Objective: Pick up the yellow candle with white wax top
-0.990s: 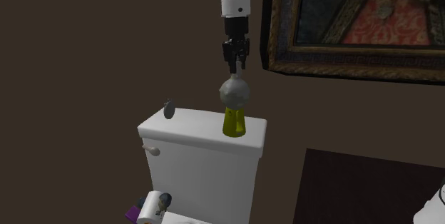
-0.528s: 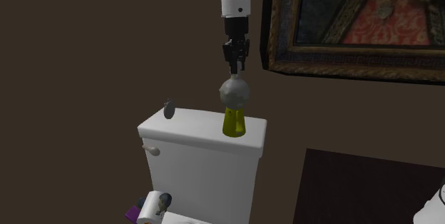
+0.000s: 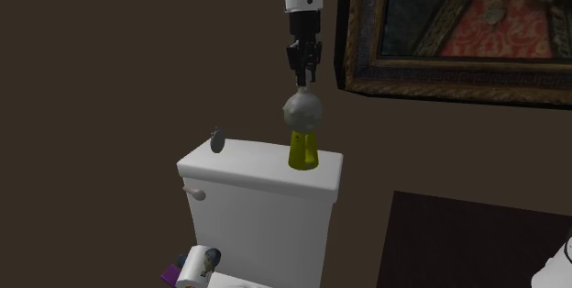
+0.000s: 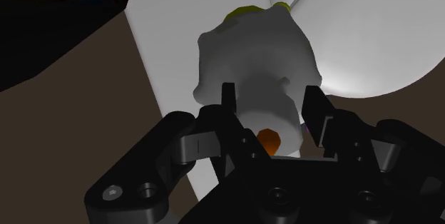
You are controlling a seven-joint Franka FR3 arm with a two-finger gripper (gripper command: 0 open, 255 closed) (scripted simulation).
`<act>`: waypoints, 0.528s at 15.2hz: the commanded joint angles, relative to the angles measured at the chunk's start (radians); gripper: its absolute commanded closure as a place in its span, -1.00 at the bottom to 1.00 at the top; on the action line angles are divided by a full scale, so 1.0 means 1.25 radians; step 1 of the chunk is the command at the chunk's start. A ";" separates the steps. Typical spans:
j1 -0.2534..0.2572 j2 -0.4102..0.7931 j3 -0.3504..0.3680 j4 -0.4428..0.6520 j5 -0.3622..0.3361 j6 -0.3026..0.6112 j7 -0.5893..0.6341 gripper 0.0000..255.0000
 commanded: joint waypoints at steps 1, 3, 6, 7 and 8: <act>0.000 -0.004 0.000 0.021 -0.001 -0.023 0.001 1.00; 0.001 -0.009 0.000 0.036 -0.003 -0.044 0.002 1.00; 0.001 -0.016 0.000 0.060 -0.005 -0.074 0.002 1.00; 0.001 -0.018 0.000 0.069 -0.005 -0.085 0.002 1.00; 0.001 -0.020 -0.001 0.077 -0.006 -0.095 0.003 1.00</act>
